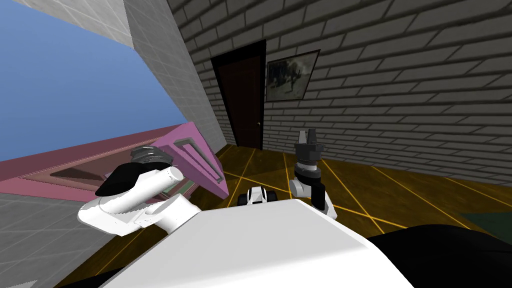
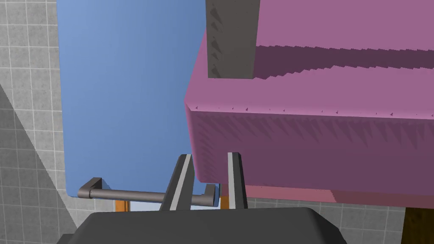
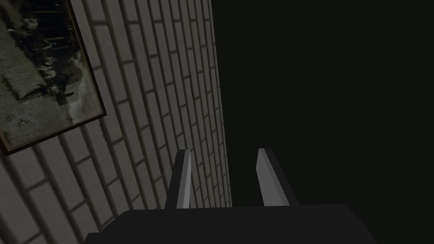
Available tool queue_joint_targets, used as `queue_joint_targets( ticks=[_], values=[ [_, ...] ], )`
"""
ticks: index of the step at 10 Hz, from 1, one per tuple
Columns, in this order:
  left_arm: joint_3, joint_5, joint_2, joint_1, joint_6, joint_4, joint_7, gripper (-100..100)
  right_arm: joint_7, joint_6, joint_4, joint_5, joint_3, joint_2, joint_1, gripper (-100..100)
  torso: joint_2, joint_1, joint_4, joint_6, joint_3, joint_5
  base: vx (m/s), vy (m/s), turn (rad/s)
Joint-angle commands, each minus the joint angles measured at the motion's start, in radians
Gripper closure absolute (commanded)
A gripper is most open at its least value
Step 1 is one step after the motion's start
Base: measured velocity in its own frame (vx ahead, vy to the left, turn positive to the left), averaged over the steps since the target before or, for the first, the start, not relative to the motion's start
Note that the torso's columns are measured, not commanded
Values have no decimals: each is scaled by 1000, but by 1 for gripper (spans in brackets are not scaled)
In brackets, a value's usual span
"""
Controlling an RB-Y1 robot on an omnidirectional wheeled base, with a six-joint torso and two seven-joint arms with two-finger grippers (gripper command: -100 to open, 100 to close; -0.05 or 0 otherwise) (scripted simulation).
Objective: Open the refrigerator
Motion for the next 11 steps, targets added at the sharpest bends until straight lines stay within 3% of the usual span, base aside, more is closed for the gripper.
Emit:
queue_joint_targets(
  ticks=[1,7,9,11],
  values=[
    [28,-26,19,-19,-18,-7,12,100,0,0,0,0,0,0,0,0,1,1,-1,1,1,1,145,-204,9],
    [83,-86,24,-24,-25,-12,33,100,0,0,0,0,0,0,0,0,7,0,1,-2,5,0,185,-205,24],
    [119,-126,28,-28,-30,-16,47,100,0,0,0,0,0,0,0,0,7,1,1,-4,5,1,220,-230,30],
    [117,-124,14,-15,-21,-6,47,100,0,0,0,0,0,0,0,0,13,-3,3,-4,9,-1,137,-132,21]
  ],
)
